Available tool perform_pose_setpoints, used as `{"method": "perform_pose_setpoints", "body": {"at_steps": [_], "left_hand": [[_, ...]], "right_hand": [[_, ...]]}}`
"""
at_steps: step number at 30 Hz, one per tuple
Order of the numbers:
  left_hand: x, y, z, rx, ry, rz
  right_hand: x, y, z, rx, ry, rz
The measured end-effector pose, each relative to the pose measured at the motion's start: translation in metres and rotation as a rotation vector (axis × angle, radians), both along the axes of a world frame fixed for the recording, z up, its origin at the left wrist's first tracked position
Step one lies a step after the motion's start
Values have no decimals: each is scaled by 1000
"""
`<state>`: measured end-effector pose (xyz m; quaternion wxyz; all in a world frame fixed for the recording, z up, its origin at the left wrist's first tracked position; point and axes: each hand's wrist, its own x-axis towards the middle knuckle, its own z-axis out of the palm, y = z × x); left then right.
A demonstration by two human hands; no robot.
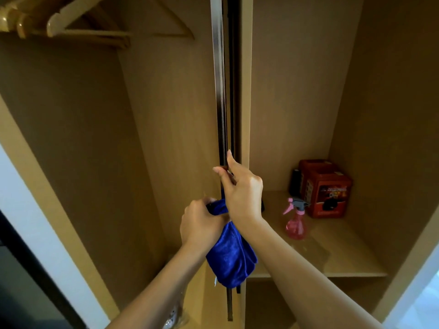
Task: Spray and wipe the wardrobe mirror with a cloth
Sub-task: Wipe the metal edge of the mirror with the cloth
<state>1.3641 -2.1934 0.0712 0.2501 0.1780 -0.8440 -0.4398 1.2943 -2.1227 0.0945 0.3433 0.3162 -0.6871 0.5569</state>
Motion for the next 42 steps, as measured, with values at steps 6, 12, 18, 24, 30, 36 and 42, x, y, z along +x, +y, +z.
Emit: {"method": "perform_pose_setpoints", "body": {"at_steps": [6,12,18,24,30,36,42], "left_hand": [[-2,-3,-2,-8,16,-7],[8,-10,4,75,-17,-131],[44,-27,36,110,77,-331],[64,-32,71,203,296,-316],[68,-32,103,266,450,-292],[55,-30,145,387,586,-292],[33,-26,231,194,742,-273]], "right_hand": [[-2,1,-2,5,2,8],[2,12,5,64,-114,73],[11,41,4,-22,-276,89],[41,52,17,236,-475,404],[54,67,63,573,-437,510],[44,77,123,457,-253,333],[24,72,204,395,134,249]]}}
